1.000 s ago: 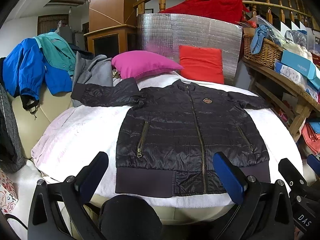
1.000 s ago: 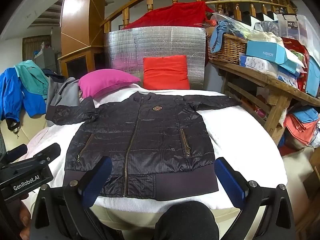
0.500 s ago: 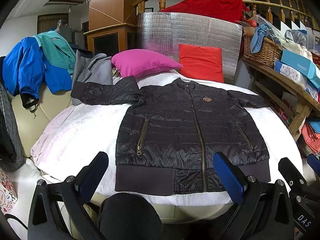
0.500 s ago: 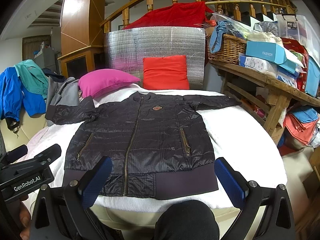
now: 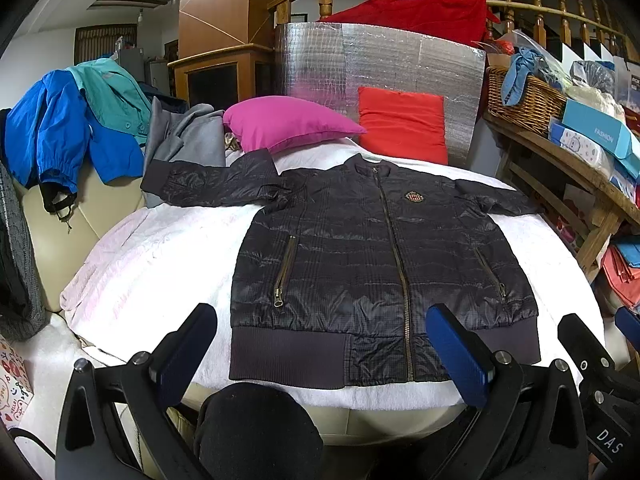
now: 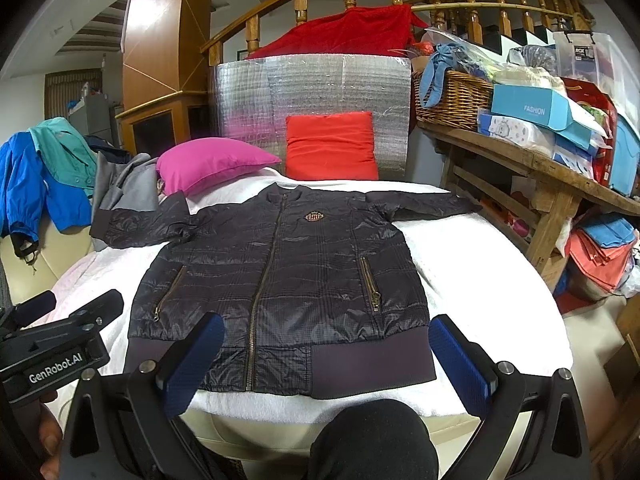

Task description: Fold large clothes

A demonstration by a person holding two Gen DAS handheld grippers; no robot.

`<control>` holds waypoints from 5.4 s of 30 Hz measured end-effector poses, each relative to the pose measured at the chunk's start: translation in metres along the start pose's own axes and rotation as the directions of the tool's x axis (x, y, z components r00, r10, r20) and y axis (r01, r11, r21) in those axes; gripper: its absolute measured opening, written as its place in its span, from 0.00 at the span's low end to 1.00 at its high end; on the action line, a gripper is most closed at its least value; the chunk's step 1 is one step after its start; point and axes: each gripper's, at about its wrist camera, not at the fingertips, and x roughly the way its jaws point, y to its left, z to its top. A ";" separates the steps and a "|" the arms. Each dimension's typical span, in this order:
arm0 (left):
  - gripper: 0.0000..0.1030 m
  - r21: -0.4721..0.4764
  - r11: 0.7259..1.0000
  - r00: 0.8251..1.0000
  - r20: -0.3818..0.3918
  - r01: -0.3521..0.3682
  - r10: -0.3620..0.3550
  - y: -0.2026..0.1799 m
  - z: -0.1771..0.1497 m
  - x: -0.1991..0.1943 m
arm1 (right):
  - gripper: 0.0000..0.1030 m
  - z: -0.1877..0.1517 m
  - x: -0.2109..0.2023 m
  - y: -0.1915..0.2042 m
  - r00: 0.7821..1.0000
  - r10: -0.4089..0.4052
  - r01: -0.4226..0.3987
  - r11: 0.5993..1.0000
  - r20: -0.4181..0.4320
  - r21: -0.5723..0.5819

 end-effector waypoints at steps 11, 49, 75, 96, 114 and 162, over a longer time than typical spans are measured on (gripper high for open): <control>1.00 0.001 1.000 1.000 -0.003 0.003 -0.003 0.001 -0.002 0.001 | 1.00 -0.001 0.000 0.000 1.000 -0.005 0.005 1.000 0.000 0.001; 1.00 0.007 1.000 1.000 -0.016 -0.001 0.001 -0.001 -0.005 0.004 | 1.00 -0.001 0.001 0.000 1.000 -0.007 0.007 1.000 -0.007 -0.004; 1.00 0.025 0.999 0.992 -0.126 -0.031 0.034 -0.004 0.001 0.071 | 1.00 -0.003 0.061 -0.025 0.991 0.026 -0.023 0.999 -0.128 0.024; 1.00 0.111 0.994 0.974 -0.226 0.012 0.013 -0.063 0.046 0.194 | 1.00 0.039 0.185 -0.133 0.964 0.098 -0.049 0.979 -0.248 0.196; 1.00 0.111 0.992 0.968 -0.248 0.063 -0.033 -0.093 0.056 0.255 | 1.00 0.059 0.243 -0.155 0.967 0.095 -0.059 0.986 -0.238 0.157; 1.00 -0.069 0.995 0.958 -0.273 0.074 -0.090 -0.073 0.064 0.340 | 0.22 0.250 0.364 -0.002 0.886 0.443 -0.449 0.894 -0.134 -0.011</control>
